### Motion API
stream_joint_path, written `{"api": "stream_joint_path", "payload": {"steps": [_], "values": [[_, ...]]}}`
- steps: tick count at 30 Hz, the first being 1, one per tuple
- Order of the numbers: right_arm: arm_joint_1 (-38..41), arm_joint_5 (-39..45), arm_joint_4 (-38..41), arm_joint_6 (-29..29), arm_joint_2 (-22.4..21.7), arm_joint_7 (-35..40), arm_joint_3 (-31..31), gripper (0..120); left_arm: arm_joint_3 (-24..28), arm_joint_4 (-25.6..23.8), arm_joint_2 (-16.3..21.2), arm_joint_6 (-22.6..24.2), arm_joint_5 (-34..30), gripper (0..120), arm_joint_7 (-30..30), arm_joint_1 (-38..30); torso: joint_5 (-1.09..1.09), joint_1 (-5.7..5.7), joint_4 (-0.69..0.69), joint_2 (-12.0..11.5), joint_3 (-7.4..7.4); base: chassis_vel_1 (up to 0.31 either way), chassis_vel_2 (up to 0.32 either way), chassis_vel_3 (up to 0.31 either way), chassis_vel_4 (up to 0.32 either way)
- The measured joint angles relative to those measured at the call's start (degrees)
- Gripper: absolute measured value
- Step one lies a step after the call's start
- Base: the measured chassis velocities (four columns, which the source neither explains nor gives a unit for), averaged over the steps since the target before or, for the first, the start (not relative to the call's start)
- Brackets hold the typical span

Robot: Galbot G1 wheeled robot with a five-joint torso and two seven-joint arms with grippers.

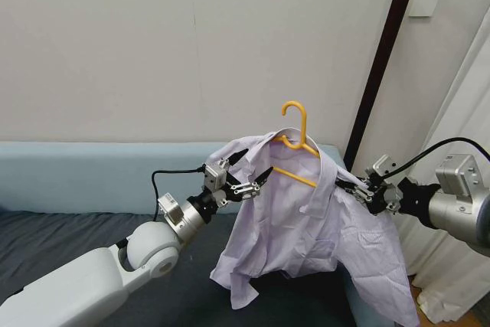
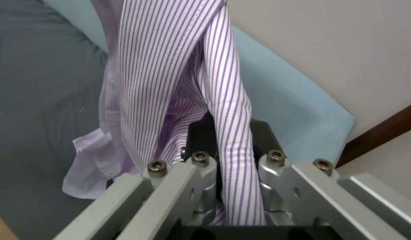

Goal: Pick up the clothes from the sofa and hang them on the clothes hanger.

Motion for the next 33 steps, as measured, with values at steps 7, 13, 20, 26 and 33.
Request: {"api": "stream_joint_path", "payload": {"steps": [7, 13, 20, 26, 33], "values": [[-0.64, -1.02, 0.18, 0.01, 0.18, -0.02, -0.12, 5, -0.46, 0.82, 0.06, -0.32, -0.28, 32, 0.17, -0.08, 0.0, 0.0, 0.0, 0.0, 0.0, 0.0, 0.0, 0.0, 0.0], [-0.66, -1.11, 0.18, 0.07, 0.27, -0.02, -0.13, 5, -0.47, 1.11, 0.07, -0.32, -0.38, 13, 0.22, -0.31, 0.0, 0.0, 0.0, 0.0, 0.0, 0.0, 0.0, 0.0, 0.0], [-0.67, -1.07, 0.19, 0.09, 0.5, 0.08, -0.18, 5, 0.45, 1.94, -0.08, -0.32, -0.67, 0, 0.34, -1.78, 0.0, 0.0, 0.0, 0.0, 0.0, 0.0, 0.0, 0.0, 0.0], [-0.67, -1.03, 0.41, 0.1, 0.74, 0.11, -0.19, 5, 4.22, 2.89, 0.4, 1.18, -4.07, 0, -0.16, -12.0, -0.01, 0.0, -0.01, 0.0, 0.0, 0.0, 0.0, 0.0, 0.0], [-0.67, -0.92, 0.26, 0.15, 1.4, 0.54, -0.21, 5, 9.61, 6.08, 2.82, 4.35, -7.82, 0, 0.81, -26.71, 0.02, 0.0, -0.02, 0.0, 0.0, 0.0, 0.0, 0.0, 0.0]]}}
